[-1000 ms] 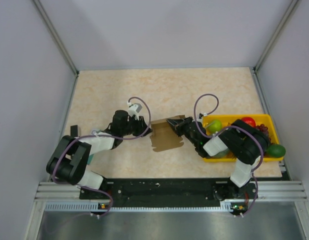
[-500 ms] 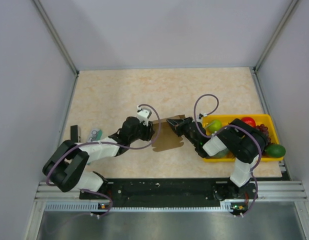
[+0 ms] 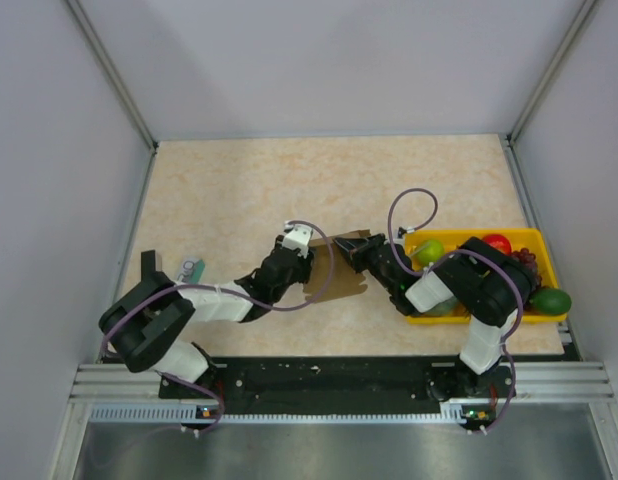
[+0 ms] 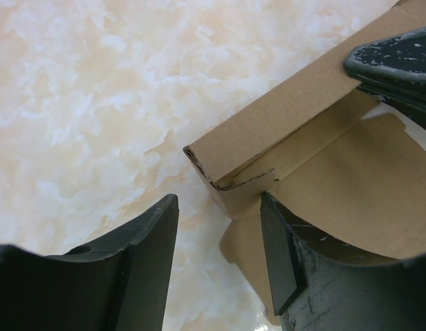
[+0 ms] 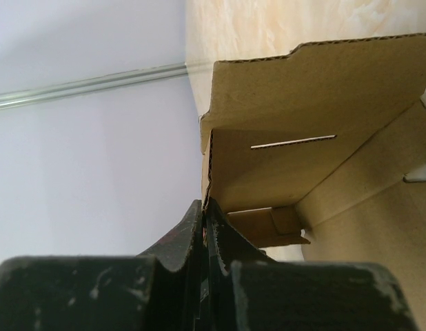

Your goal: Fold the paper box

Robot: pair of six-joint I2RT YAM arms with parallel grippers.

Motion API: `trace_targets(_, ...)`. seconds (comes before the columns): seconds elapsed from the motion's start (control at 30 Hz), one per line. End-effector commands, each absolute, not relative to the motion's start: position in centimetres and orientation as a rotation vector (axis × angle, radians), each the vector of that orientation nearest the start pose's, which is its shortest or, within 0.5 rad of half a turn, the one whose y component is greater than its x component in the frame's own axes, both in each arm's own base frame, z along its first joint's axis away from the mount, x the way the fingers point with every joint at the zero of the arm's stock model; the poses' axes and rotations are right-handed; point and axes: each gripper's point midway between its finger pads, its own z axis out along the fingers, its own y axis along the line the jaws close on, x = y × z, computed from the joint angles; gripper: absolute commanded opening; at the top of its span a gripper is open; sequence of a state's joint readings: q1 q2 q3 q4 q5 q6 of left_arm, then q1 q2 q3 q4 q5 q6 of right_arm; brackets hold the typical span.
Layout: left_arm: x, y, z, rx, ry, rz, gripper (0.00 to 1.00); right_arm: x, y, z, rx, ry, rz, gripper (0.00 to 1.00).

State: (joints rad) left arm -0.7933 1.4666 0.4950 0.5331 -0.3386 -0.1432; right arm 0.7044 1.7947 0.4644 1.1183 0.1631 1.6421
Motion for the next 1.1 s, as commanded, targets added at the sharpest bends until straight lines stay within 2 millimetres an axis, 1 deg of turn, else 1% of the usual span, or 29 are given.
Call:
trace_targets(0.0,32.7,-23.3,9.1,0.300,1.835,-0.199,0.57,32.3,29.9,8.4,1.062,1.818,1.457,0.00)
trace_targets(0.13,33.1,-23.2,9.2,0.267,1.812,-0.188,0.56,32.2,30.0,8.5,1.058,1.824,1.454,0.00)
trace_targets(0.27,33.4,-23.3,9.0,0.244,1.815,-0.153,0.48,32.2,30.2,8.4,1.060,1.832,1.448,0.00)
trace_targets(0.37,33.6,-23.5,8.7,0.261,1.806,-0.108,0.40,32.3,30.5,8.5,1.063,1.830,1.453,0.00)
trace_targets(0.4,33.5,-23.7,8.6,0.272,1.802,-0.093,0.35,32.3,30.4,8.5,1.063,1.829,1.452,0.00)
trace_targets(0.43,33.6,-23.8,8.4,0.260,1.803,-0.078,0.34,32.3,30.5,8.5,1.064,1.831,1.452,0.00)
trace_targets(0.47,33.8,-23.4,8.5,0.236,1.799,-0.041,0.32,32.3,30.5,8.5,1.064,1.831,1.452,0.00)
trace_targets(0.5,33.7,-23.6,8.6,0.243,1.793,-0.031,0.29,32.3,30.5,8.5,1.067,1.830,1.452,0.00)
trace_targets(0.63,33.8,-23.8,9.0,0.225,1.768,-0.013,0.29,32.4,30.6,8.6,1.076,1.828,1.454,0.00)
trace_targets(0.7,34.0,-23.6,9.0,0.210,1.763,0.008,0.35,32.3,30.5,8.6,1.077,1.830,1.451,0.00)
trace_targets(0.73,34.1,-23.5,8.8,0.213,1.760,0.018,0.43,32.3,30.5,8.6,1.079,1.831,1.450,0.00)
trace_targets(0.83,34.3,-23.6,8.9,0.215,1.747,0.033,0.44,32.2,30.5,8.5,1.087,1.830,1.453,0.00)
trace_targets(0.9,34.5,-23.6,9.2,0.214,1.732,0.036,0.35,32.2,30.4,8.6,1.089,1.827,1.455,0.00)
trace_targets(0.93,34.6,-23.6,9.2,0.213,1.728,0.044,0.30,32.1,30.5,8.6,1.089,1.830,1.454,0.00)
trace_targets(0.97,34.6,-23.5,9.3,0.213,1.726,0.055,0.18,32.1,30.5,8.6,1.089,1.831,1.455,0.00)
trace_targets(1.0,34.7,-23.4,9.4,0.208,1.723,0.065,0.13,32.1,30.5,8.6,1.091,1.829,1.451,0.00)
trace_targets(1.07,34.9,-23.2,9.7,0.210,1.702,0.083,0.08,31.9,30.6,8.6,1.092,1.833,1.451,0.00)
